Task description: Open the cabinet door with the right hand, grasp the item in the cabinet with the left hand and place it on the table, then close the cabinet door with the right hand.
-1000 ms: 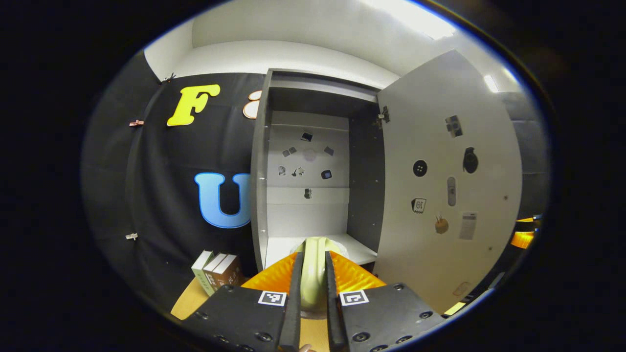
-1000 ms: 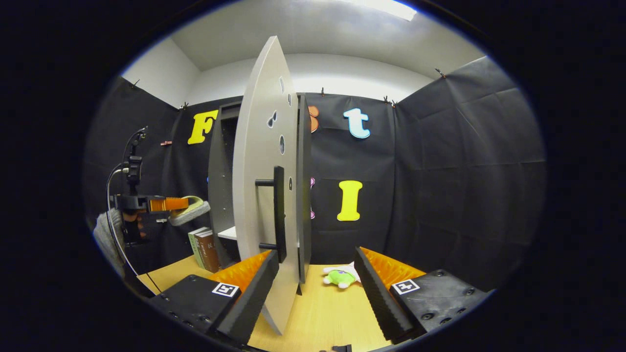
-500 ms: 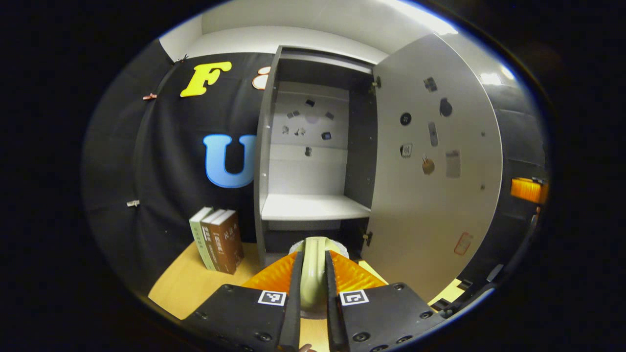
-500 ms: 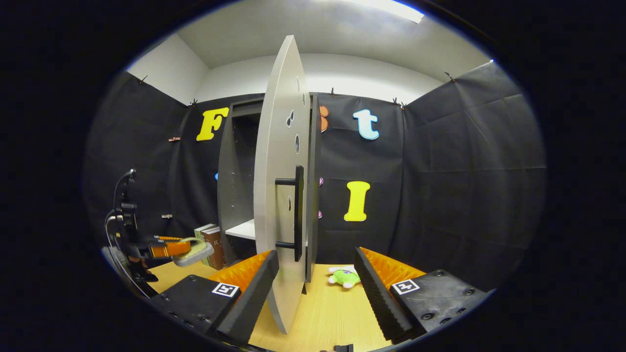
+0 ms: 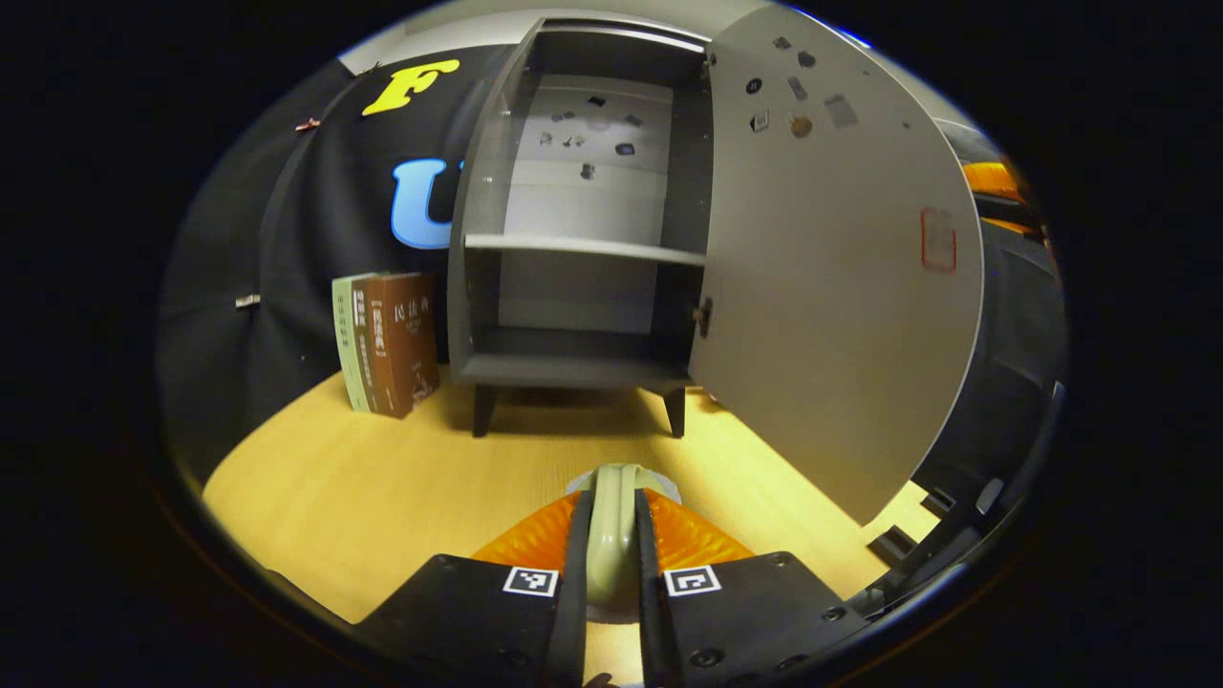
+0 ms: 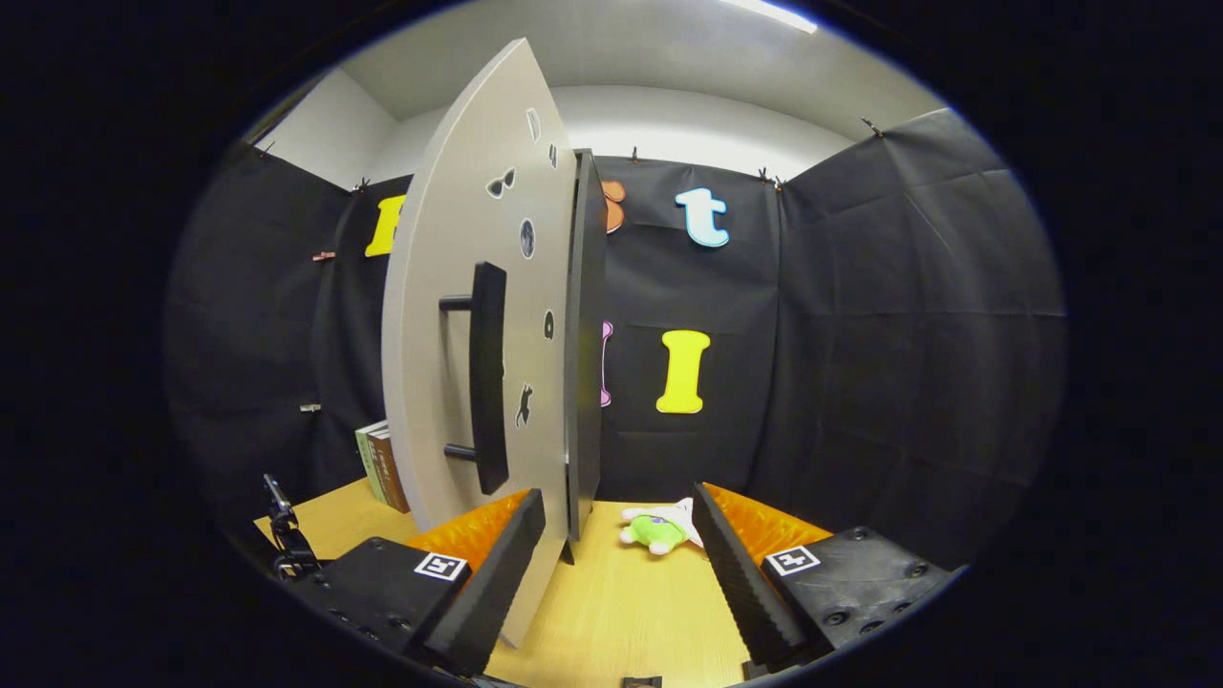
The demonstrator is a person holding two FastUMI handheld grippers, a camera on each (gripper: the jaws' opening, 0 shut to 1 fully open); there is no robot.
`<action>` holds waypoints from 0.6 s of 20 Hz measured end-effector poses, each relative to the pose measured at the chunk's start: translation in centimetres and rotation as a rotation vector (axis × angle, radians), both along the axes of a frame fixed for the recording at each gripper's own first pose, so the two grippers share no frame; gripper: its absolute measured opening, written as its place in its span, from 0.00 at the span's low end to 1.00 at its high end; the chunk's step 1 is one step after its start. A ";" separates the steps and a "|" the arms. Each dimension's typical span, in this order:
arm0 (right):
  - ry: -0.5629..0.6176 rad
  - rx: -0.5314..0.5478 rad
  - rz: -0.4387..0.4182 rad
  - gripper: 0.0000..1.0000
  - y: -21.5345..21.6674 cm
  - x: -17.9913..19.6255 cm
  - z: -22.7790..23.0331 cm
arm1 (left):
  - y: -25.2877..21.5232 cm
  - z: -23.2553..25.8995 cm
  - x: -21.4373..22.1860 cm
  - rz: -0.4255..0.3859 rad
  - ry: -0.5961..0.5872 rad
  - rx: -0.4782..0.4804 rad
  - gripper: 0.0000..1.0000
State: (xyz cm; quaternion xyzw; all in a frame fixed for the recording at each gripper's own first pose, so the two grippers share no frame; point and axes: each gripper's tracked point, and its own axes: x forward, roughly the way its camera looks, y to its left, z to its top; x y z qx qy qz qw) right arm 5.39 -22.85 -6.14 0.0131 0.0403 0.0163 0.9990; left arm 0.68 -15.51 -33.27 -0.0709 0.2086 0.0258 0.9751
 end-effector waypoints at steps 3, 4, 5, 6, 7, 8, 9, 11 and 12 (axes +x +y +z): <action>0.053 -0.023 0.017 0.97 -0.4 0.5 -2.0 | 0.2 -3.5 -0.1 0.067 0.022 0.004 0.27; 0.062 -0.042 0.020 0.97 -0.6 0.6 -2.5 | 0.2 -4.3 0.1 0.083 0.030 -0.001 0.26; 0.071 -0.062 0.025 0.97 -0.6 0.9 -3.1 | 0.2 -5.0 0.3 0.095 0.031 -0.006 0.26; 0.078 -0.078 0.035 0.97 -0.4 1.1 -3.5 | 0.2 -5.8 0.4 0.108 0.033 0.000 0.27; 0.080 -0.090 0.048 0.97 -0.2 1.2 -3.7 | 0.5 -6.4 0.5 0.125 0.039 0.016 0.27; 0.080 -0.099 0.059 0.97 -0.1 1.3 -3.9 | 0.7 -7.2 0.6 0.138 0.048 0.029 0.27; 0.083 -0.104 0.068 0.97 0.0 1.5 -4.1 | 0.8 -7.8 0.5 0.149 0.060 0.036 0.27; 0.089 -0.096 0.087 0.97 0.1 1.8 -4.4 | 0.7 -8.6 0.8 0.146 0.064 0.034 0.29; 0.093 -0.091 0.089 0.97 0.1 2.0 -4.6 | 0.8 -8.4 0.6 0.149 0.060 0.042 0.29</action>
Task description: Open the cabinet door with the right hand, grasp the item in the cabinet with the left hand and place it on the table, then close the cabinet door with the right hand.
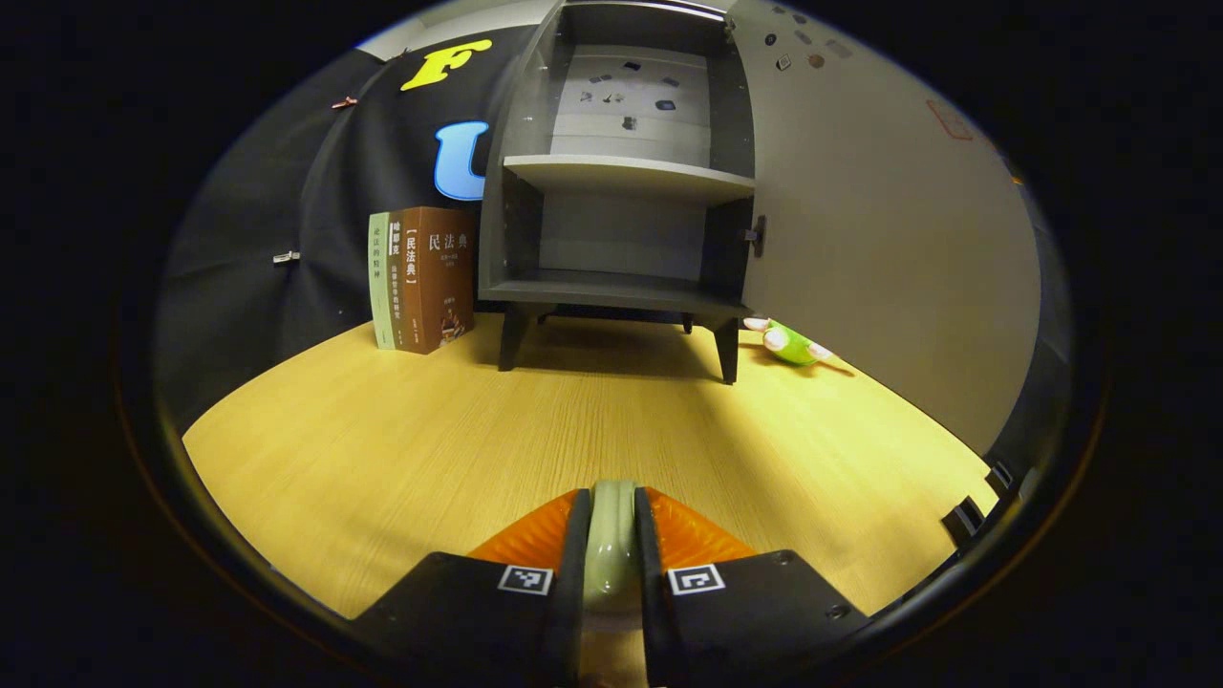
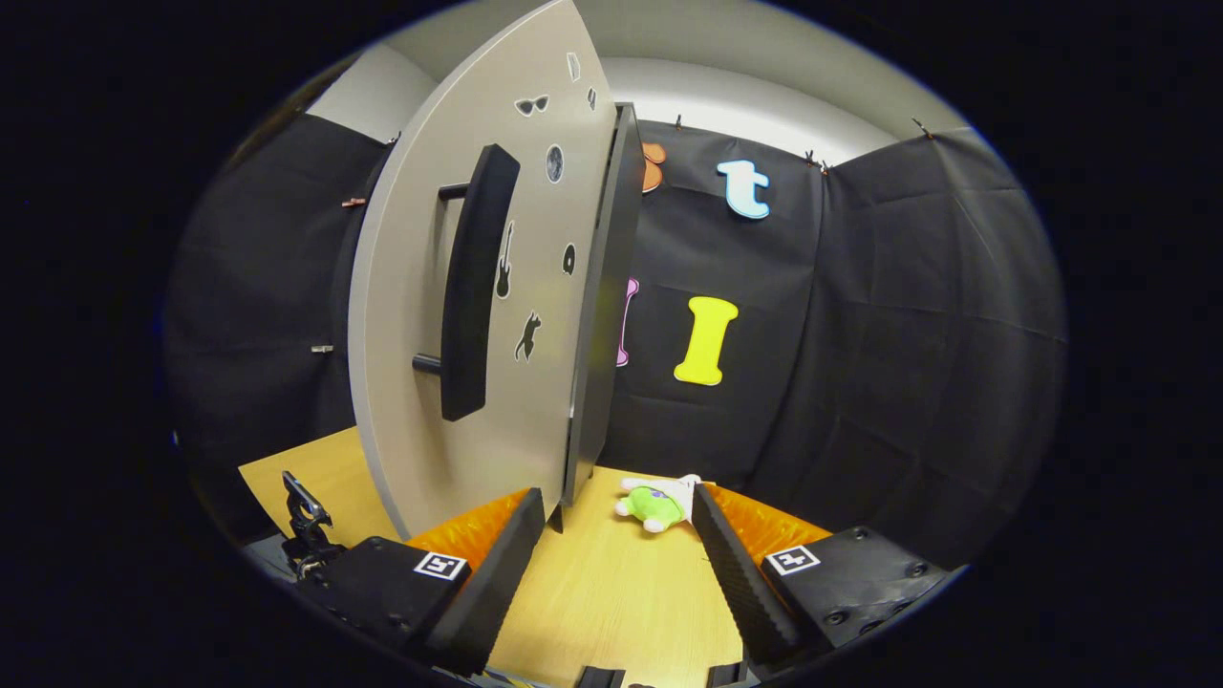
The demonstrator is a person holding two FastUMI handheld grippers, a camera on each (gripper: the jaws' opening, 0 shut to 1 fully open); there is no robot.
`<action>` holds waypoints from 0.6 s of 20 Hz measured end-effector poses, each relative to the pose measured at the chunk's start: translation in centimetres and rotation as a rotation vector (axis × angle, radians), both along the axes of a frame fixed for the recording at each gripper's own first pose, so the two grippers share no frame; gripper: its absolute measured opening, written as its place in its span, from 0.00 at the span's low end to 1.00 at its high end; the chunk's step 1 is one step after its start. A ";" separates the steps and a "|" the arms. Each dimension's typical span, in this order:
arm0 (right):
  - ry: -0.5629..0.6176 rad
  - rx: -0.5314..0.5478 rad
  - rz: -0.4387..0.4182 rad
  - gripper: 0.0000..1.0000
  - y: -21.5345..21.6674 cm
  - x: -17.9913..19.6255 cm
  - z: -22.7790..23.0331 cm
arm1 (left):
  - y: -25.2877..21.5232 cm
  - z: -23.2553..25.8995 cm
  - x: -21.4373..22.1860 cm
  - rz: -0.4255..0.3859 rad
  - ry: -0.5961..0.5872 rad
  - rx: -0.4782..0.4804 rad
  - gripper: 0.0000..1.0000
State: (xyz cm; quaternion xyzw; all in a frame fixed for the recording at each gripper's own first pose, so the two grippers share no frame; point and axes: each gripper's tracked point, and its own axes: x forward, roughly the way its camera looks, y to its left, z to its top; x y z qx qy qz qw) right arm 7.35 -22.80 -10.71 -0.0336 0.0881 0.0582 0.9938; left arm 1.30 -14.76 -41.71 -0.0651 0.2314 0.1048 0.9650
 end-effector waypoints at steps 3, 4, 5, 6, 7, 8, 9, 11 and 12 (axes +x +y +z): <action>0.005 -0.005 0.011 0.97 0.1 0.1 -0.3 | 0.1 0.7 0.0 -0.008 -0.010 0.023 0.32; 0.000 0.002 0.021 0.98 0.3 -0.1 -0.1 | 0.0 1.0 0.1 -0.020 -0.016 0.030 0.45; -0.006 0.007 0.022 0.98 0.1 -0.1 0.1 | -0.1 1.5 0.2 -0.032 -0.023 0.036 0.42; -0.004 0.015 0.021 0.97 0.0 -0.3 0.1 | -0.1 2.0 0.2 -0.036 -0.029 0.043 0.48; -0.001 0.026 0.023 0.97 0.1 -0.5 0.2 | -0.2 2.6 0.1 -0.040 -0.034 0.045 0.56; -0.006 0.040 0.032 0.98 0.3 -0.8 0.5 | -0.2 3.3 0.0 -0.041 -0.040 0.049 0.58; -0.014 0.053 0.043 0.98 0.6 -1.2 1.0 | 0.0 4.6 -0.2 -0.042 -0.055 0.055 0.62; -0.032 0.080 0.074 0.98 1.4 -1.9 2.0 | -0.2 8.2 -0.7 -0.059 -0.100 0.055 0.74; -0.044 0.098 0.093 0.98 1.9 -2.2 2.5 | -0.2 10.6 -0.9 -0.073 -0.132 0.060 0.81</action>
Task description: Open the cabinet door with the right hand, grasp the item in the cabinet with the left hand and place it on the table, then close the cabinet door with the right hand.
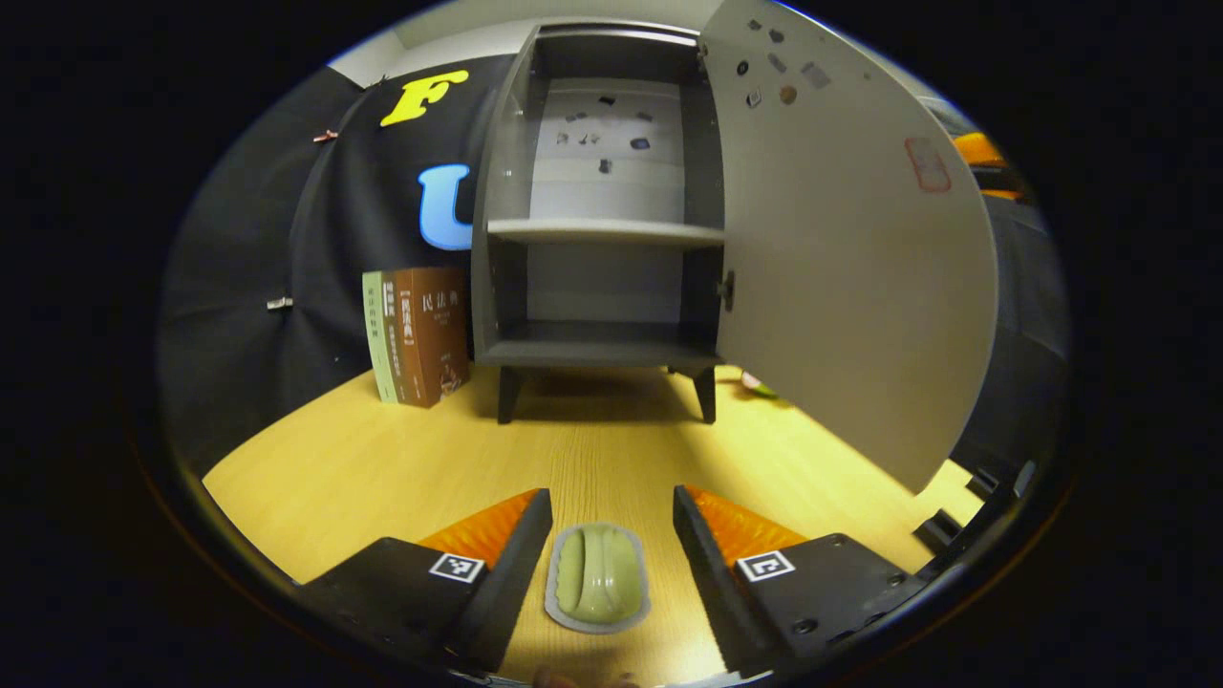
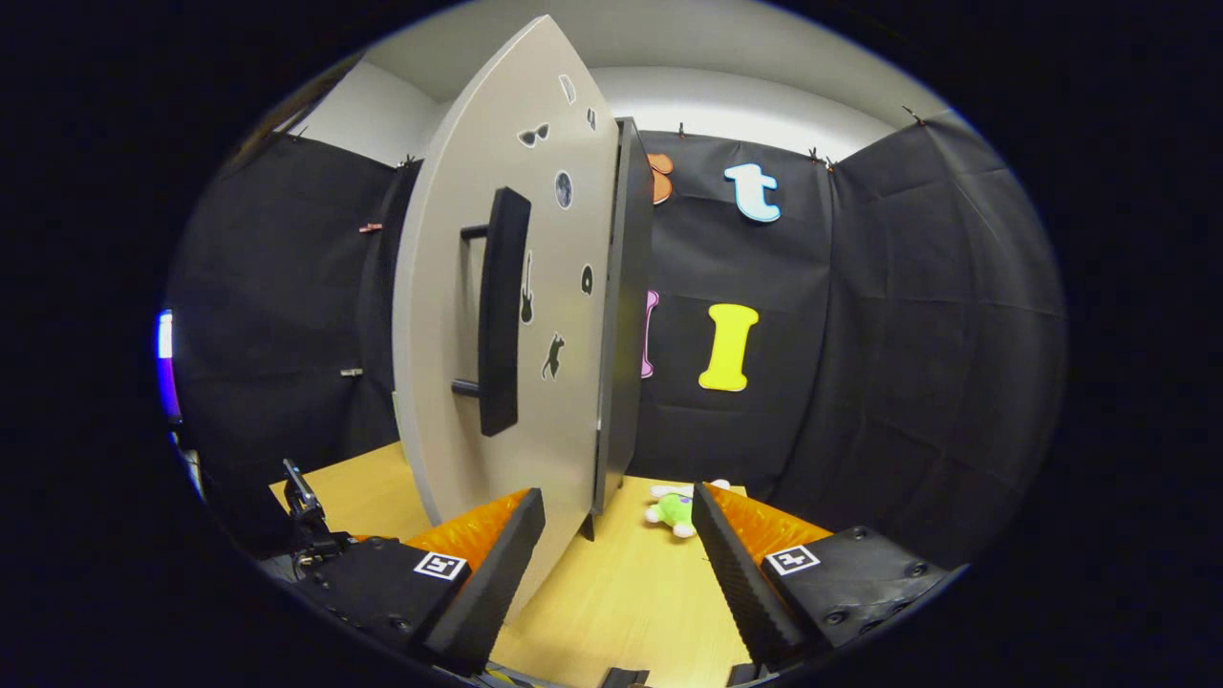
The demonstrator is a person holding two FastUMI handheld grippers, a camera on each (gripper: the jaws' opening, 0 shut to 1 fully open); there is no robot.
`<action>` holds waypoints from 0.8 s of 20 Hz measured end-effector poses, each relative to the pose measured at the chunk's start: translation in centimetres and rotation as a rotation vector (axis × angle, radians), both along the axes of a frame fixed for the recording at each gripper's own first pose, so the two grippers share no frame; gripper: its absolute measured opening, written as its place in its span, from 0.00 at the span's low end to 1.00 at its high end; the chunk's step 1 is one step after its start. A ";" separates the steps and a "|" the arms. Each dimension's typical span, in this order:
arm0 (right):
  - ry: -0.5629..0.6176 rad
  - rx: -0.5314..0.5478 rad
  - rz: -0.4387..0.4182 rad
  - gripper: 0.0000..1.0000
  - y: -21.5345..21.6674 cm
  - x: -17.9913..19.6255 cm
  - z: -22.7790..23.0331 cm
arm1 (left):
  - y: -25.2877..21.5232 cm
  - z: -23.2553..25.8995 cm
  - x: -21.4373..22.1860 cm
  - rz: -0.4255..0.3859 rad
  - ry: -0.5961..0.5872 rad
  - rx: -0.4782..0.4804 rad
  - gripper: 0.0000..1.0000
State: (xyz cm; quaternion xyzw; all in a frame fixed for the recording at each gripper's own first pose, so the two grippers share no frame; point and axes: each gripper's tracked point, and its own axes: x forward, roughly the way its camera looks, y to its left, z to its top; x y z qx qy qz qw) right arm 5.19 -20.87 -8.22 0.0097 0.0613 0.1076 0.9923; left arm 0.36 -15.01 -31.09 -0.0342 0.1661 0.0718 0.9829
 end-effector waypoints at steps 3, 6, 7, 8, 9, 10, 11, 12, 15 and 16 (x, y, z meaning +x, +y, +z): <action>-0.050 0.045 0.053 0.97 1.5 -0.3 1.7 | 0.4 8.2 -0.8 -0.031 -0.099 0.053 0.94; -0.072 0.082 0.098 1.00 2.5 -0.5 2.6 | 0.1 17.0 -2.0 -0.038 -0.224 0.049 0.94; -0.076 0.090 0.113 0.97 3.0 -0.5 2.9 | -0.6 19.0 -2.6 -0.052 -0.245 0.009 0.95; -0.083 0.096 0.129 0.97 3.2 -0.6 3.1 | -1.1 20.6 -3.2 -0.061 -0.255 -0.033 0.93; -0.089 0.100 0.139 0.97 3.5 -0.4 3.4 | -1.3 21.9 -3.9 -0.071 -0.253 -0.056 0.95; -0.094 0.103 0.152 0.97 3.7 -0.4 3.5 | -1.0 22.8 -4.5 -0.081 -0.245 -0.059 0.95; -0.097 0.105 0.158 0.97 3.8 0.0 3.5 | -0.5 23.7 -5.0 -0.073 -0.239 -0.044 0.95; -0.098 0.101 0.160 0.97 3.9 0.2 3.5 | 0.1 24.3 -5.5 -0.058 -0.242 -0.020 0.92; -0.121 0.107 0.203 0.97 5.0 0.9 3.9 | 1.0 24.9 -6.9 -0.008 -0.227 -0.007 0.95; -0.127 0.112 0.219 0.98 5.4 1.0 4.0 | 1.0 25.0 -7.3 0.004 -0.226 -0.015 0.92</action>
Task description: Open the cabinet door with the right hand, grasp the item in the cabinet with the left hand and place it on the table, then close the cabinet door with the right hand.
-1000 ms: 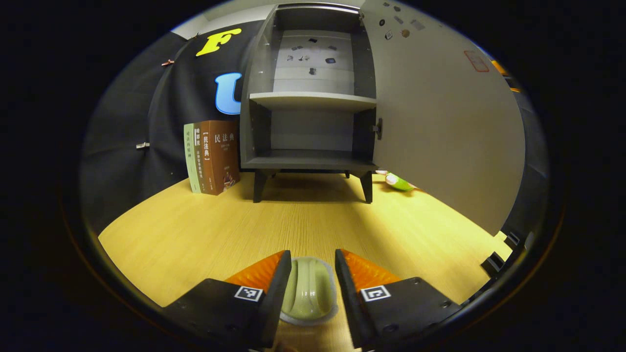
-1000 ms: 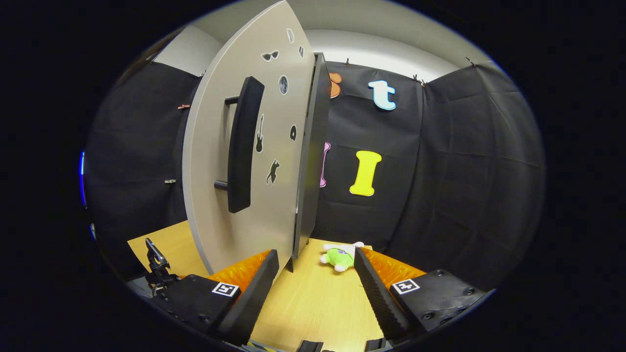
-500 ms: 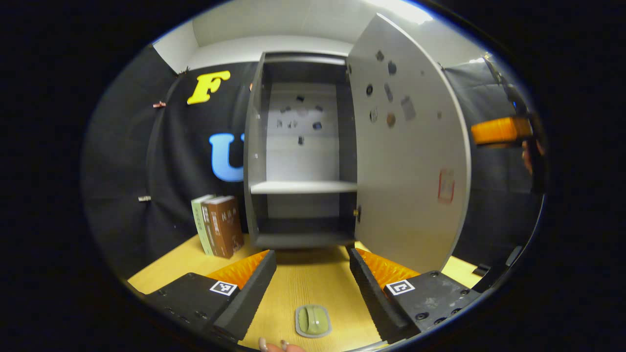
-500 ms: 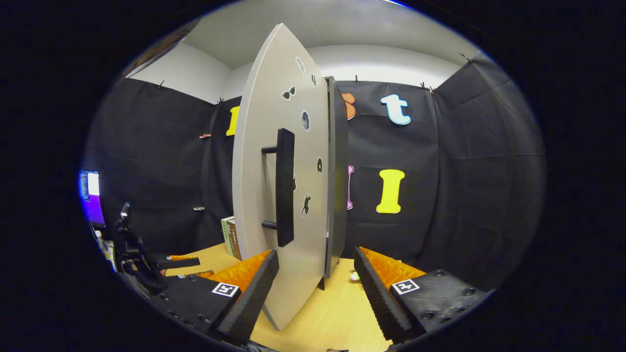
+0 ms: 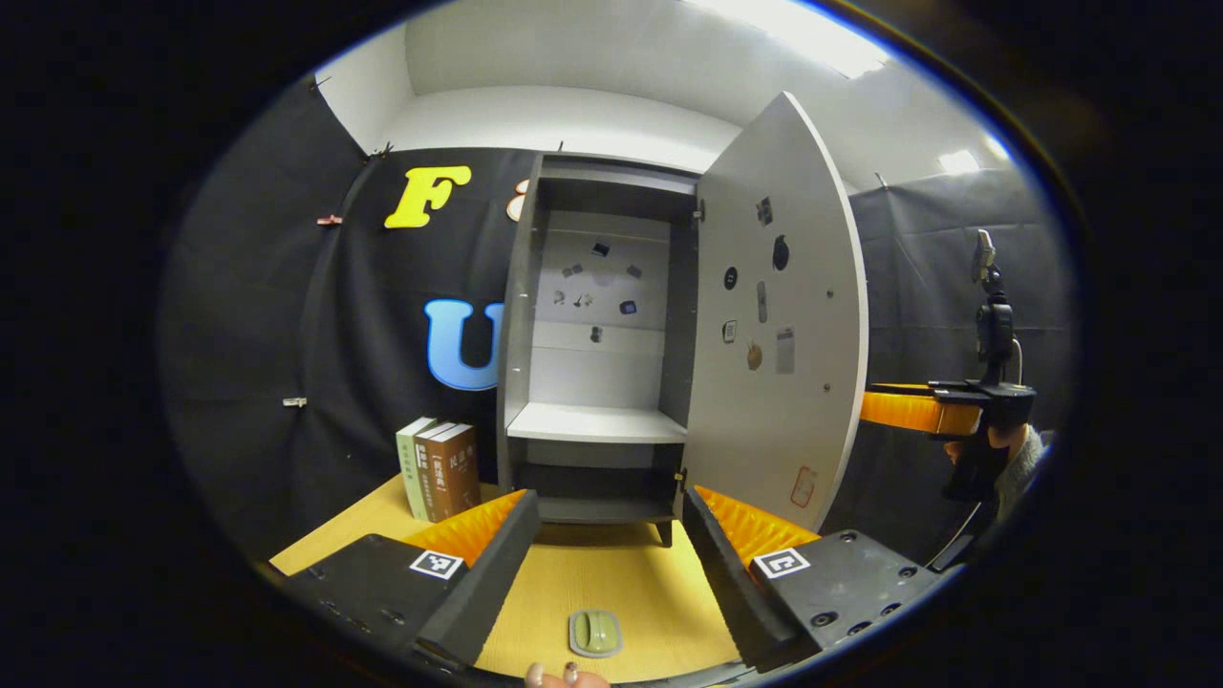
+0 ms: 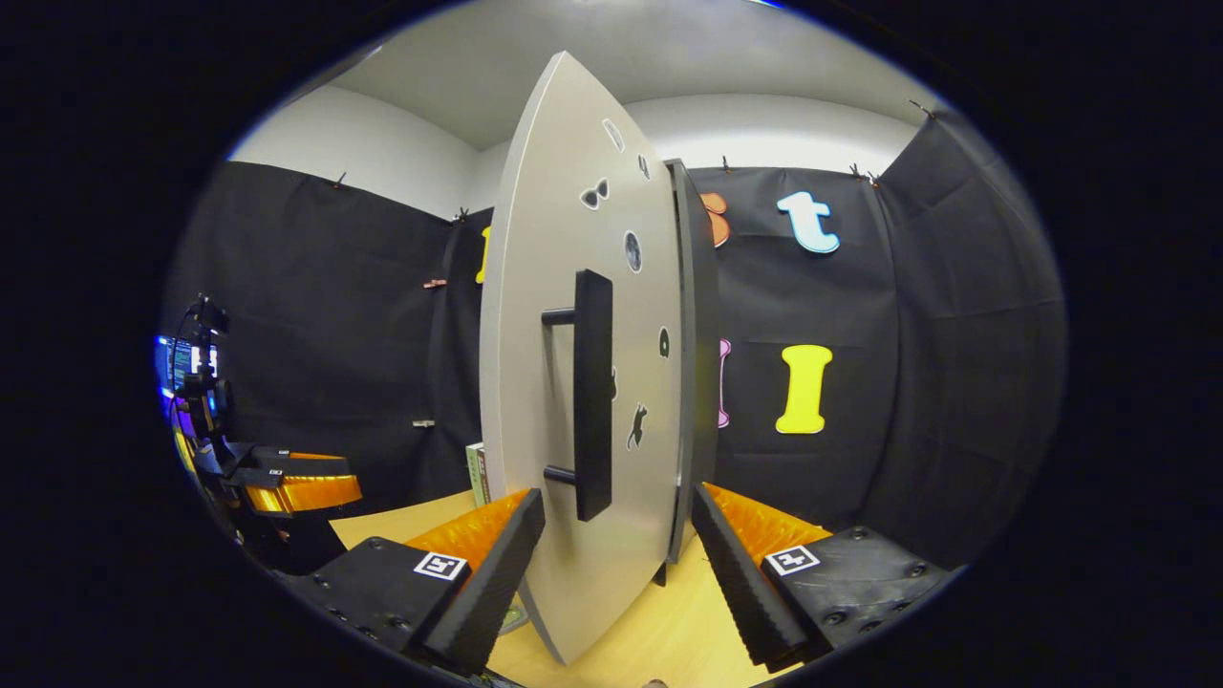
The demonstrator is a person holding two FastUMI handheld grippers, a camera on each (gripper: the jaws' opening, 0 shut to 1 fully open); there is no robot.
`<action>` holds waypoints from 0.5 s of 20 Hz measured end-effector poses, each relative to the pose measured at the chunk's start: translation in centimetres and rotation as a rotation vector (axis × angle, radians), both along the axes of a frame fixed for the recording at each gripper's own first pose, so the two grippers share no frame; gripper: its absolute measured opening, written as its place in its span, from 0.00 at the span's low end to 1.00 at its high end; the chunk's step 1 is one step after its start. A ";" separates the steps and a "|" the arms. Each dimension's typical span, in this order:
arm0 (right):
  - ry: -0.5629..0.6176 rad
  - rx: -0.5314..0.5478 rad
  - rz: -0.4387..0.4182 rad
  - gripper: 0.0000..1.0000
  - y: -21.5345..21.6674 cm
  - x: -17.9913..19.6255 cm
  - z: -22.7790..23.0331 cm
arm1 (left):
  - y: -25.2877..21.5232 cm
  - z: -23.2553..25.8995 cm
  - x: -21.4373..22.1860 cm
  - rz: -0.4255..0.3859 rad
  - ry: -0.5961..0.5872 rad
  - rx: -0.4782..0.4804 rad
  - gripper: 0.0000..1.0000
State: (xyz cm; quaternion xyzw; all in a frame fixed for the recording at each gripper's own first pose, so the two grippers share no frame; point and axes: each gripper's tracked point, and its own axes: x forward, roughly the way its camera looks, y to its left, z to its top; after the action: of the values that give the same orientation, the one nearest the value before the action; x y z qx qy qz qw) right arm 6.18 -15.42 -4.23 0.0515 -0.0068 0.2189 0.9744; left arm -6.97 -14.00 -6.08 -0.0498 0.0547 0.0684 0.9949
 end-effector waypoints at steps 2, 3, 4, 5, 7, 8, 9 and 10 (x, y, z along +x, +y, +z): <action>0.004 0.001 0.018 0.95 0.4 0.0 0.0 | 0.6 0.4 -0.4 0.015 -0.010 -0.027 0.95; 0.021 0.009 0.031 0.95 0.9 0.4 -0.3 | 0.7 0.5 -0.5 0.010 -0.012 -0.046 0.95; 0.032 0.021 0.042 0.95 1.5 0.5 -0.3 | 0.9 0.3 -0.6 -0.002 -0.009 -0.065 0.95; 0.045 0.025 0.051 0.95 2.2 0.6 -0.4 | 1.3 0.3 -0.4 -0.011 -0.010 -0.081 0.95; 0.044 0.013 0.062 1.00 4.3 0.4 -0.1 | 2.8 0.6 0.4 -0.031 -0.015 -0.097 0.95; 0.039 0.006 0.062 0.96 5.3 0.3 0.0 | 3.9 0.8 0.9 -0.040 -0.023 -0.095 0.94; 0.036 0.001 0.059 0.96 6.4 0.3 -0.1 | 5.0 1.1 1.4 -0.052 -0.030 -0.091 0.95; 0.037 0.000 0.052 0.96 7.5 0.5 -0.1 | 6.1 1.3 1.9 -0.066 -0.034 -0.084 0.95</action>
State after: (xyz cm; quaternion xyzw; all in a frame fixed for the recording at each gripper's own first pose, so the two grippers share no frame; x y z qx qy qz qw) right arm 6.67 -7.91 -4.37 0.0559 0.0128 0.2431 0.9683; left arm -5.10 -7.89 -4.82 -0.0909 0.0425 0.0321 0.9944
